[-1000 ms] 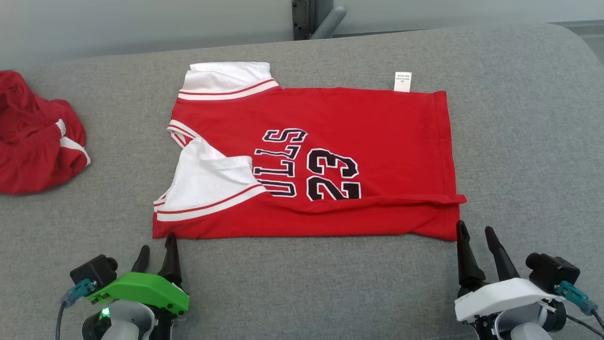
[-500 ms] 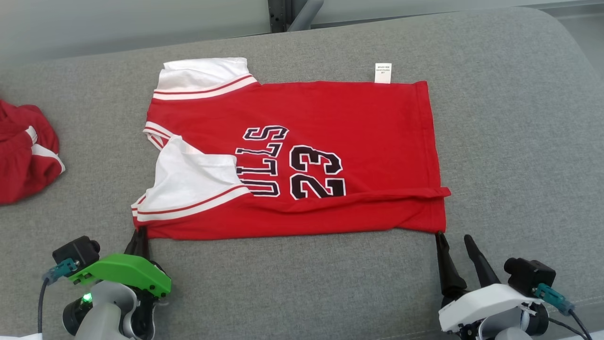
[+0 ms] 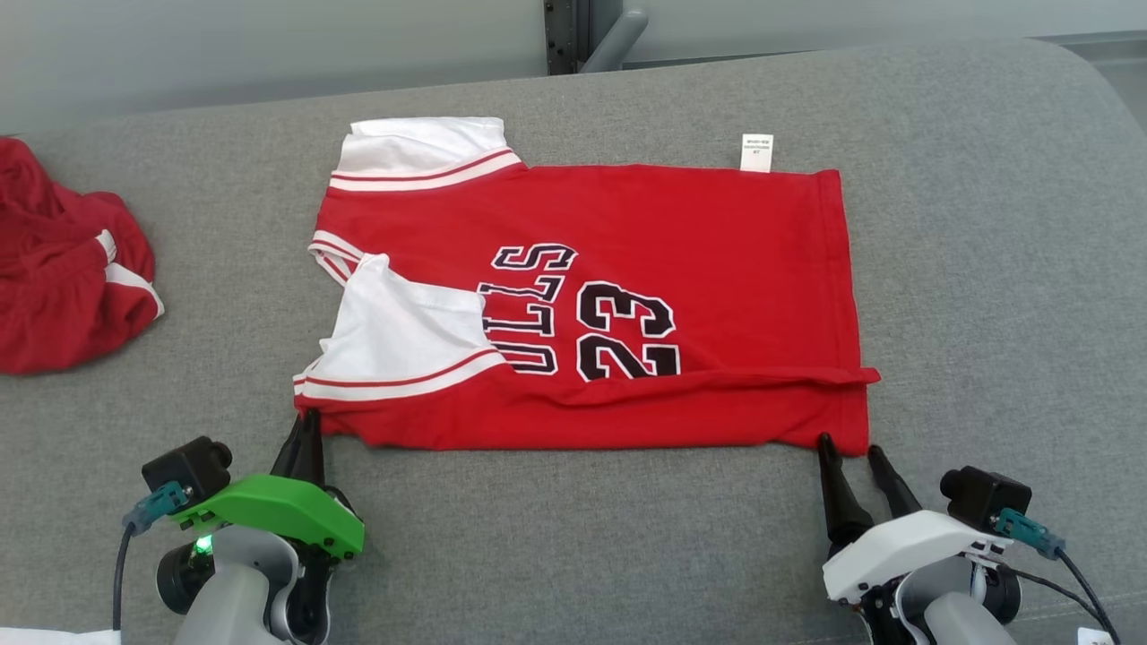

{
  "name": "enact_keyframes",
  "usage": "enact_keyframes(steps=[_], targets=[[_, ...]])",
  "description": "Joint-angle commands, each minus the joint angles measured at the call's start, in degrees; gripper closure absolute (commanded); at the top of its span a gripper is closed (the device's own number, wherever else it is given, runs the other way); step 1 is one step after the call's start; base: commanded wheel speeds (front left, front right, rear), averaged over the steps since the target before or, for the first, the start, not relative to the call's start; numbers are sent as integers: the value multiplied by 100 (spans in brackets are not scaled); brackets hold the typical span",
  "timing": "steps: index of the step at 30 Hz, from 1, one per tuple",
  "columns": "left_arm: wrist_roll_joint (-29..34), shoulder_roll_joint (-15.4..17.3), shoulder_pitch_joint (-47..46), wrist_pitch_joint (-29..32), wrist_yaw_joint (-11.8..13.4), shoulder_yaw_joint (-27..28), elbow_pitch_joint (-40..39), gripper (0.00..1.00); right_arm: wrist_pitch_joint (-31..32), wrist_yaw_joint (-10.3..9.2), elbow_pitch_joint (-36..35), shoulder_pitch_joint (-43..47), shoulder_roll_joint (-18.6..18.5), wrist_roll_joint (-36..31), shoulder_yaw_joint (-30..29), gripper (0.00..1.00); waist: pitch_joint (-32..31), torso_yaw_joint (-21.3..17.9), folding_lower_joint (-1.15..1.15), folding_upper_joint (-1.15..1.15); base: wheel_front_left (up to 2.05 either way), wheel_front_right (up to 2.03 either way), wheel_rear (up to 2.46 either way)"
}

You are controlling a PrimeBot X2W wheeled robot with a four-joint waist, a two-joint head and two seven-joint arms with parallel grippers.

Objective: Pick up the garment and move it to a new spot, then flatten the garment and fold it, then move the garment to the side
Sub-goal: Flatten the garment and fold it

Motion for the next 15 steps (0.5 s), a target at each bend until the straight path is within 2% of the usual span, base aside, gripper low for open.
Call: enact_keyframes(steps=[1, 5, 6, 7, 10, 11, 15], targets=[[48, -1, 64, -36, -21, -23, -44, 100, -15, 0, 101, -76, -17, 85, -5, 0, -28, 32, 0, 0, 0, 0, 0], [72, -18, 99, -41, -8, -91, -143, 100, -2, 0, 626, -352, -8, 322, 215, 0, -73, 74, 0, 0, 0, 0, 0], [80, -25, 110, -43, 1, -108, -167, 100, 0, 0, 776, -418, -8, 355, 286, 15, -84, 82, 0, 0, 0, 0, 0], [89, -31, 123, -53, 4, -120, -193, 100, 3, 0, 879, -494, -3, 414, 347, 45, -93, 89, 0, 0, 0, 0, 0], [110, -19, 175, -121, 16, -133, -305, 100, 4, 0, 1117, -661, 0, 534, 454, 95, -133, 102, 0, 0, 0, 0, 0], [108, -8, 201, -150, 17, -122, -358, 100, 4, 0, 1153, -713, 0, 547, 433, 100, -151, 107, 0, 0, 0, 0, 0], [72, 0, 367, -284, 27, -73, -571, 100, -9, 0, 1007, -726, -5, 666, 316, 100, -238, 165, 0, 0, 0, 0, 0]])
